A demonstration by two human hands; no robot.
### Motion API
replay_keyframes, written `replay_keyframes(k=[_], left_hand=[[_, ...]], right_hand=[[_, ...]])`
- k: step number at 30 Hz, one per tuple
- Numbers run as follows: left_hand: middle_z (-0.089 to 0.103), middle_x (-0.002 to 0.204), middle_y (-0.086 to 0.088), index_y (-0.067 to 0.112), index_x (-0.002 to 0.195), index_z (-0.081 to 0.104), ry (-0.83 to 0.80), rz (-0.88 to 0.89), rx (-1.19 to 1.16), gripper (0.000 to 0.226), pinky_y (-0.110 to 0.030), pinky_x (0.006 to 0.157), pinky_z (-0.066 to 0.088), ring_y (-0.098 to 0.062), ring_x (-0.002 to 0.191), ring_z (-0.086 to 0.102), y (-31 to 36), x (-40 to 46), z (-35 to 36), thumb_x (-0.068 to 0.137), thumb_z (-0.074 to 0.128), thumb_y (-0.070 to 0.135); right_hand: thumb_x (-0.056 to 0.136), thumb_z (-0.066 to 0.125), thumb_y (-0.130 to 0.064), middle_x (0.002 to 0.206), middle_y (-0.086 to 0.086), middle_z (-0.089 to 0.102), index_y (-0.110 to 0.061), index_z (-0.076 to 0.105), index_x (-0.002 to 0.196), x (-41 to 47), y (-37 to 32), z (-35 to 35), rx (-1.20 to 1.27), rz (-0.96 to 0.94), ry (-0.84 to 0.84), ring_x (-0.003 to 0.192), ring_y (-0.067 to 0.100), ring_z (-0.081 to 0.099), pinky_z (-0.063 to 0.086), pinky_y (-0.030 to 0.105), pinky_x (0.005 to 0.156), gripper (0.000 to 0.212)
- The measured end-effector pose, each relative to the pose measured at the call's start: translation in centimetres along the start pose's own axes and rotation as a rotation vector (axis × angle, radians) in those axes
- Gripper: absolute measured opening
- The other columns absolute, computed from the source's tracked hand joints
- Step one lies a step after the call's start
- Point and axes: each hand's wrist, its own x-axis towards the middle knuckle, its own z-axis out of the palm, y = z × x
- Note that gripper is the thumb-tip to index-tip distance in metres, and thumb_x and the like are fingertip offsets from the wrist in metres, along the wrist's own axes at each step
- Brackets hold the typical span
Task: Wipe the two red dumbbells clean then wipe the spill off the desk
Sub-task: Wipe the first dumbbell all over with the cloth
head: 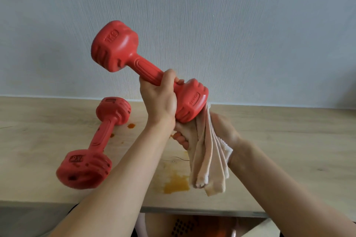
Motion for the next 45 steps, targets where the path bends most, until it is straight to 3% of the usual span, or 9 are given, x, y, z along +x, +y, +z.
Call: replay_keyframes(k=[5,8,13,17,23,26,33,40,45], left_hand=[[0.058,0.064,-0.008,0.002,0.093,0.047,0.05,0.08,0.054,0.016,-0.038,0.066,0.054,-0.015,0.054,0.06,0.3,1.0,-0.7,0.081,0.058,0.003],[0.057,0.065,-0.008,0.002,0.095,0.046,0.076,0.114,0.052,0.016,-0.035,0.063,0.054,-0.013,0.052,0.06,0.3,1.1,-0.8,0.084,0.058,0.002],[0.06,0.056,0.001,0.001,0.094,0.045,0.166,0.021,-0.094,0.016,-0.038,0.066,0.054,-0.018,0.054,0.06,0.0,0.0,0.7,0.085,0.059,0.004],[0.06,0.066,-0.009,-0.013,0.108,0.048,0.187,-0.105,-0.147,0.032,-0.03,0.06,0.054,-0.018,0.056,0.06,-0.8,-2.4,1.4,0.085,0.06,0.006],[0.052,0.055,-0.004,0.005,0.09,0.046,0.051,-0.26,-0.194,0.014,-0.028,0.054,0.05,-0.015,0.047,0.054,-0.1,-3.7,2.0,0.083,0.058,0.001],[0.05,0.051,-0.002,0.007,0.071,0.046,-0.05,-0.371,-0.137,0.017,-0.022,0.048,0.046,-0.013,0.043,0.051,0.2,-5.3,2.5,0.083,0.057,0.001],[0.049,0.043,0.002,0.01,0.06,0.049,-0.442,-0.57,0.083,0.027,-0.014,0.042,0.039,-0.008,0.036,0.046,0.5,-9.1,4.7,0.086,0.056,0.005],[0.056,0.058,-0.002,0.007,0.08,0.054,-0.551,-0.721,0.248,0.009,-0.019,0.046,0.047,-0.01,0.045,0.057,-4.1,-11.9,8.7,0.085,0.061,0.008],[0.056,0.059,-0.002,0.007,0.079,0.053,-0.619,-0.905,0.264,0.01,-0.016,0.044,0.045,-0.009,0.041,0.053,-8.3,-12.9,12.8,0.086,0.061,0.009]], right_hand=[[0.093,0.041,-0.043,0.056,0.021,0.058,0.008,0.063,0.08,-1.1,-1.5,-0.5,-0.233,-0.007,0.037,0.041,0.022,0.055,0.045,0.021,0.043,0.057],[0.092,0.049,-0.034,0.057,0.02,0.062,0.002,0.064,0.079,-1.3,-2.8,-0.9,-0.055,-0.283,0.211,0.046,0.024,0.058,0.049,0.024,0.048,0.041],[0.099,0.037,-0.04,0.089,0.0,0.066,-0.016,0.06,0.096,0.2,1.0,1.0,-0.051,-0.668,0.437,0.088,0.015,0.062,0.049,0.041,0.091,0.034],[0.098,0.04,-0.032,0.079,-0.003,0.06,-0.018,0.06,0.091,1.2,1.0,1.7,-0.002,-0.721,0.447,0.077,0.012,0.058,0.05,0.033,0.077,0.026],[0.085,0.057,-0.023,0.061,-0.001,0.064,-0.019,0.065,0.052,1.7,-0.9,-1.3,0.069,-0.601,0.427,0.062,0.012,0.061,0.051,0.023,0.06,0.034],[0.078,0.062,-0.018,0.071,0.012,0.067,-0.012,0.071,0.059,1.2,-1.8,-2.5,0.141,-0.526,0.308,0.07,0.027,0.066,0.054,0.039,0.077,0.022],[0.089,0.057,-0.025,0.065,0.004,0.063,-0.013,0.062,0.083,-1.4,-6.4,-5.8,0.252,-0.613,0.322,0.06,0.016,0.058,0.047,0.027,0.057,0.014],[0.096,0.046,-0.028,0.073,0.009,0.063,-0.004,0.053,0.107,-5.8,-12.7,-15.5,-0.402,-0.773,0.69,0.058,0.018,0.064,0.047,0.027,0.05,0.027],[0.087,0.054,-0.027,0.072,0.011,0.066,-0.011,0.058,0.095,-8.2,-14.1,-21.0,-0.784,-0.674,0.918,0.068,0.028,0.064,0.056,0.045,0.069,0.019]])
